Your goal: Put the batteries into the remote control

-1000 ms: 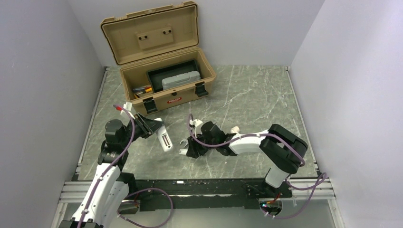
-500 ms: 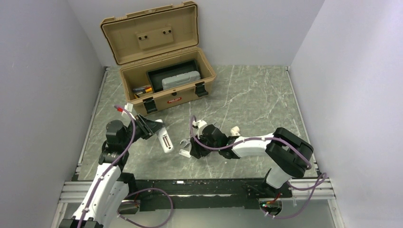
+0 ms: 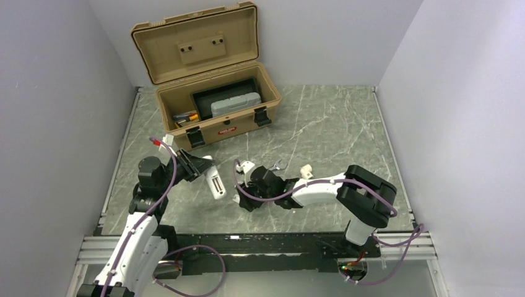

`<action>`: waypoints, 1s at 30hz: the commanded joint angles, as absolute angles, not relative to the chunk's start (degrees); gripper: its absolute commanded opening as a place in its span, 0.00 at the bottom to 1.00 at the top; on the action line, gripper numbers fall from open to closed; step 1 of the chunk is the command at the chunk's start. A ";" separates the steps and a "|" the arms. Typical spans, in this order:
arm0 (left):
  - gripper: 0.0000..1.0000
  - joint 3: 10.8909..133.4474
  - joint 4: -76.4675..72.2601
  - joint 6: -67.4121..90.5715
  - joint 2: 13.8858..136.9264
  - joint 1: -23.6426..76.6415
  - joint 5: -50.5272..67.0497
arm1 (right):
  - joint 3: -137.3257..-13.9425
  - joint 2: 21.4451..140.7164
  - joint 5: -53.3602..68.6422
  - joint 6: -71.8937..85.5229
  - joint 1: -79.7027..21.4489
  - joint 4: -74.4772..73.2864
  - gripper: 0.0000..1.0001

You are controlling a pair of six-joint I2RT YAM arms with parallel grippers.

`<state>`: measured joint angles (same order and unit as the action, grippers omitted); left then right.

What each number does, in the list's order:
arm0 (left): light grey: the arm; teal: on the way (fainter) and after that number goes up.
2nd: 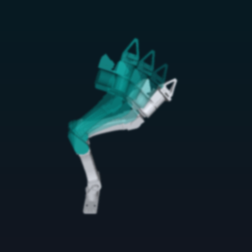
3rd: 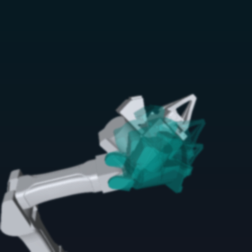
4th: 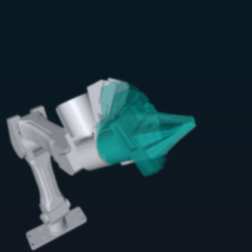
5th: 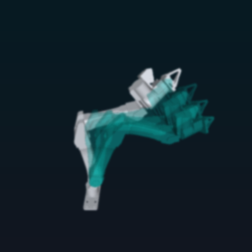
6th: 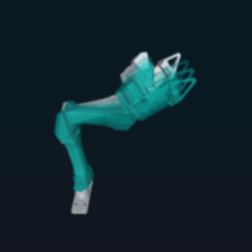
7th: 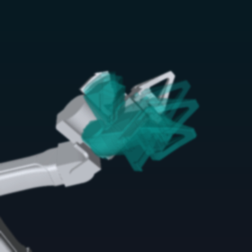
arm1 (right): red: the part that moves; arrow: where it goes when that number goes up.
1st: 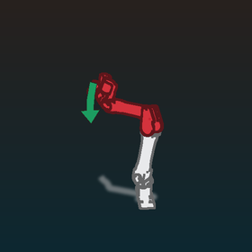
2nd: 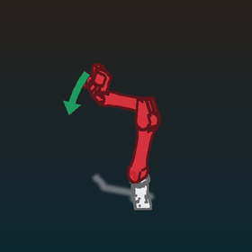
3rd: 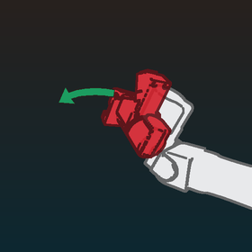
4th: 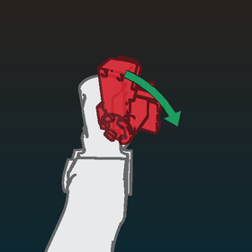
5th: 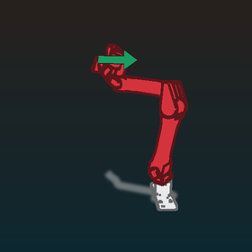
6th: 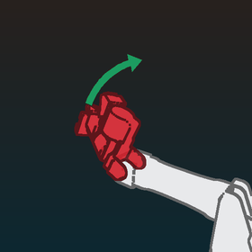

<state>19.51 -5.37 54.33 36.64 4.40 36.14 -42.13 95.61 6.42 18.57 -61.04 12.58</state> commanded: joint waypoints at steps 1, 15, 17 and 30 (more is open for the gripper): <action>0.00 20.42 -8.03 54.46 36.92 3.88 37.20 | -42.73 97.59 4.20 18.05 -62.80 10.42 0.47; 0.00 19.85 -8.11 54.45 37.07 3.60 37.23 | -44.03 100.90 -3.06 18.58 -65.72 5.71 0.36; 0.00 19.79 -8.21 54.49 37.05 3.52 37.26 | -44.00 101.23 -3.94 19.21 -66.14 5.08 0.33; 0.00 19.43 -8.42 54.52 37.01 3.25 37.61 | -44.73 102.65 -10.83 22.83 -71.57 -1.83 0.36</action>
<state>19.51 -5.37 54.30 37.30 3.62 36.21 -45.84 98.61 -11.22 19.94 -69.47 9.32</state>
